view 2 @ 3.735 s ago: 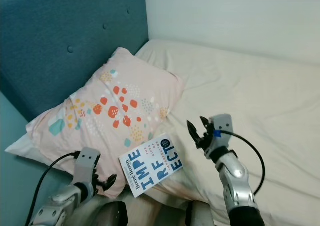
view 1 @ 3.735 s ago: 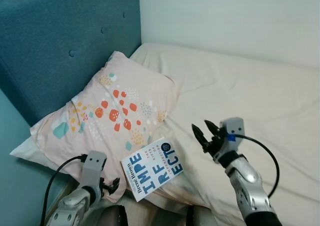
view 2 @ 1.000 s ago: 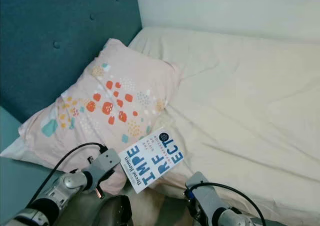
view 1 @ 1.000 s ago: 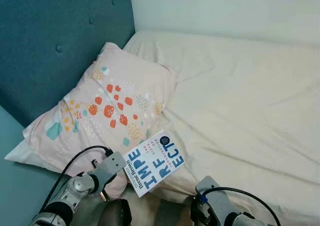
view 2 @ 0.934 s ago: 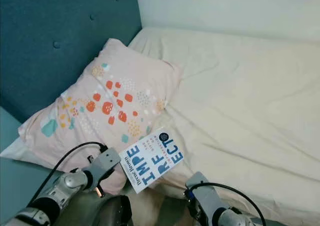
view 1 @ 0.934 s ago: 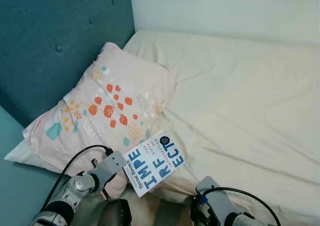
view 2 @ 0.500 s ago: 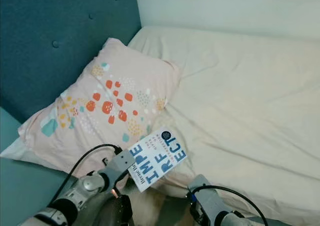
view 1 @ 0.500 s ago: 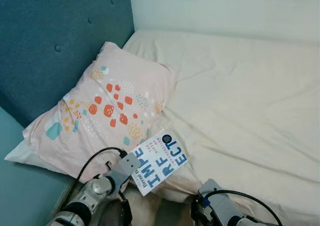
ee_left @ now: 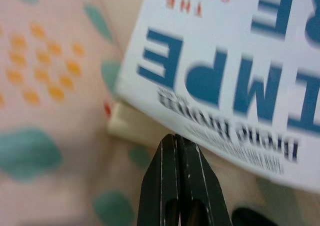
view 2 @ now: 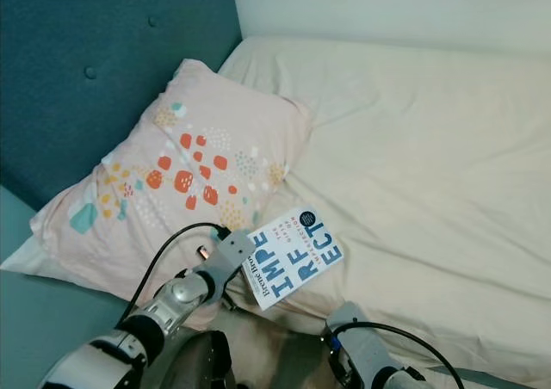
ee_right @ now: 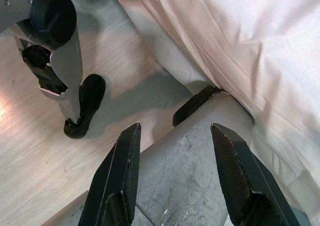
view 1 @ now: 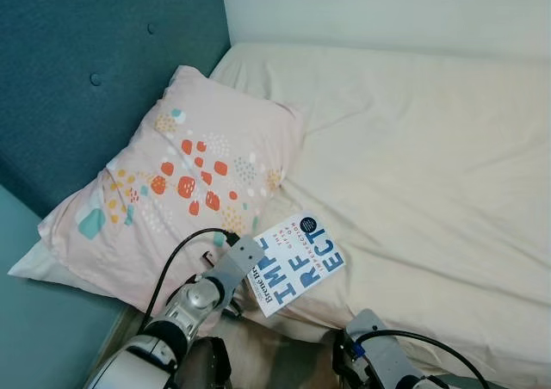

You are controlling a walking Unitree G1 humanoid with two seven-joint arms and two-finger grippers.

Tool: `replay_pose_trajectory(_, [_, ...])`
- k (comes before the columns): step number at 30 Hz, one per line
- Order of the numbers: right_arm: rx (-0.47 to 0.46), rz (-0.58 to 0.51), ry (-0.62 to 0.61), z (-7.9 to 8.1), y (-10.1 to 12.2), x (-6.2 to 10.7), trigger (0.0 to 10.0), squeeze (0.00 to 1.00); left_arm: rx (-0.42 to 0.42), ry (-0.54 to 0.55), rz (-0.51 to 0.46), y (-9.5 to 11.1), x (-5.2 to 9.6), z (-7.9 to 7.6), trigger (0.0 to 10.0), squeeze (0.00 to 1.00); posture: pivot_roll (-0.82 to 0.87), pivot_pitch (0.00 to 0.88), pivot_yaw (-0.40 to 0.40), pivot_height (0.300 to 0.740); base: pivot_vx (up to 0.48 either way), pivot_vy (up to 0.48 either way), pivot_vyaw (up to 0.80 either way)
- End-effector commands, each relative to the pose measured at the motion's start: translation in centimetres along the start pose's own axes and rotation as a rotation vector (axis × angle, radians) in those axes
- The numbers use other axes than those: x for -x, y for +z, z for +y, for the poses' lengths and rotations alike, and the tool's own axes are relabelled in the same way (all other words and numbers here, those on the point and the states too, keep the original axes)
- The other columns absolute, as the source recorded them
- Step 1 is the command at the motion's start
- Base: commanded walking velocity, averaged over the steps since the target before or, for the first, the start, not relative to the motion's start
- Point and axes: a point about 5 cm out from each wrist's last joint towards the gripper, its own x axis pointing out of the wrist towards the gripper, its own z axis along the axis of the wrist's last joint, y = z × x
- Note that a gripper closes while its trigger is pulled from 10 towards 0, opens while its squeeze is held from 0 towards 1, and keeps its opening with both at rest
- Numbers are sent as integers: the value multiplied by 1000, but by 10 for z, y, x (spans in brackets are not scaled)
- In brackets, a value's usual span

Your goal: Clean up the room

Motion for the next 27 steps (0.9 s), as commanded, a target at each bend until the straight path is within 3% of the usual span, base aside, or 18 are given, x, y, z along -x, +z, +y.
replay_pose_trajectory(1, [-19, 3, 8, 5, -1, 1, 10000, 0, 22, -16, -10, 2, -2, -6, 0, 0, -169, 265, 101, 599, 0, 0, 0])
replay_pose_trajectory(6, [-13, -12, -13, 3, 2, 0, 10000, 0, 110, -36, -87, 17, -5, -6, 0, 0, -164, 256, 93, 599, 0, 0, 0])
replay_pose_trajectory(10, [-27, -73, -102, -12, 16, -8, 10000, 0, 75, -123, -43, -10, 9, 3, 0, 0, -142, 231, 74, 599, 0, 0, 0])
replay_pose_trajectory(12, [-28, -83, -116, -14, 18, -10, 10000, 0, 59, -113, -18, -21, 15, 10, 0, 0, -142, 231, 74, 599, 0, 0, 0])
replay_pose_trajectory(15, [-32, -107, -140, -19, 24, -15, 10000, 0, 43, 19, 79, -49, 33, 37, 0, 0, -121, 205, 51, 599, 0, 0, 0])
replay_pose_trajectory(17, [-35, -112, -142, -20, 26, -16, 10000, 0, 51, 64, 107, -56, 38, 46, 0, 0, -121, 205, 51, 599, 0, 0, 0])
replay_pose_trajectory(19, [-35, -132, -159, -25, 32, -21, 10000, 0, 61, 202, 193, -76, 57, 71, 0, 0, -105, 182, 28, 599, 0, 0, 0])
replay_pose_trajectory(20, [-35, -132, -159, -25, 32, -21, 10000, 0, 61, 202, 193, -76, 57, 71, 0, 0, -105, 182, 28, 599, 0, 0, 0])
replay_pose_trajectory(22, [-36, -145, -168, -29, 36, -25, 10000, 0, 74, 299, 238, -91, 75, 89, 0, 0, -99, 176, 19, 599, 0, 0, 0])
replay_pose_trajectory(23, [-37, -149, -166, -31, 38, -26, 10000, 0, 113, 313, 248, -96, 81, 94, 0, 0, -94, 170, 12, 599, 0, 0, 0])
replay_pose_trajectory(27, [-37, -150, -165, -32, 39, -27, 10000, 0, 140, 317, 252, -99, 85, 96, 0, 0, -94, 170, 12, 599, 0, 0, 0])
